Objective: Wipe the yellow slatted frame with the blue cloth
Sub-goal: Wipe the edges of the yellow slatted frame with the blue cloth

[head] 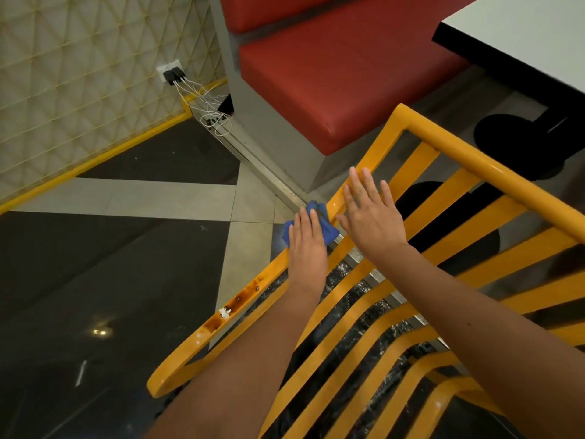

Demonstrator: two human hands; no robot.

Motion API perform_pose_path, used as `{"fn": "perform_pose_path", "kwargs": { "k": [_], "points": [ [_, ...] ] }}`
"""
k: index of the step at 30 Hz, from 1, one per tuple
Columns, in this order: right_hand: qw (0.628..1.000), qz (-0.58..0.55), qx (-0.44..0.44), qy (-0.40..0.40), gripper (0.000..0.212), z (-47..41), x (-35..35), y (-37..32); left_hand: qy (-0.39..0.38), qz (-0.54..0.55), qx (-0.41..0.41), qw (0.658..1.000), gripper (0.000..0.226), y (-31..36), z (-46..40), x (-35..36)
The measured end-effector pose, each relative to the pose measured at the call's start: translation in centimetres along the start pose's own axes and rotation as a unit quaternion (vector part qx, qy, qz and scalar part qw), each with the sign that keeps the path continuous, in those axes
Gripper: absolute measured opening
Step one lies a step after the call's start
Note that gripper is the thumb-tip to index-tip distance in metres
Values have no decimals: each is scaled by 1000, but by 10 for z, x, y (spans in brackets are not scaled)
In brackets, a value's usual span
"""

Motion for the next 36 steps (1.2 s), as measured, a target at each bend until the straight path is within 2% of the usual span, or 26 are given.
{"fn": "perform_pose_path", "kwargs": {
  "k": [5,9,17,26,29,33,36],
  "points": [
    [1000,10,11,-7,63,-1,2,-2,5,-33,12,999,71,-11,20,2],
    [1000,7,18,-12,64,-2,2,-5,-39,-79,14,996,72,-37,46,7],
    [1000,0,21,-23,64,-3,5,-6,-21,-21,10,1000,63,-6,9,3],
    [999,-10,31,-10,64,0,5,-10,-41,-78,2,996,67,-49,52,6],
    [1000,-22,15,-13,62,2,7,-16,12,-45,0,999,71,-35,36,-2],
    [999,-20,-40,-21,58,10,15,-35,-31,-33,22,999,70,-18,13,6],
    [997,-31,-69,-29,58,18,24,-48,-25,-30,22,999,72,-27,26,3]
  ]
}}
Point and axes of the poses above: each hand's wrist, its own z-axis away from the middle knuckle, its own x-axis out of the palm, y = z × x, the point moved 10 cm from there along -z, towards the middle knuckle, and after that the axes turned 2 degrees about -y, right-handed, at the moved point
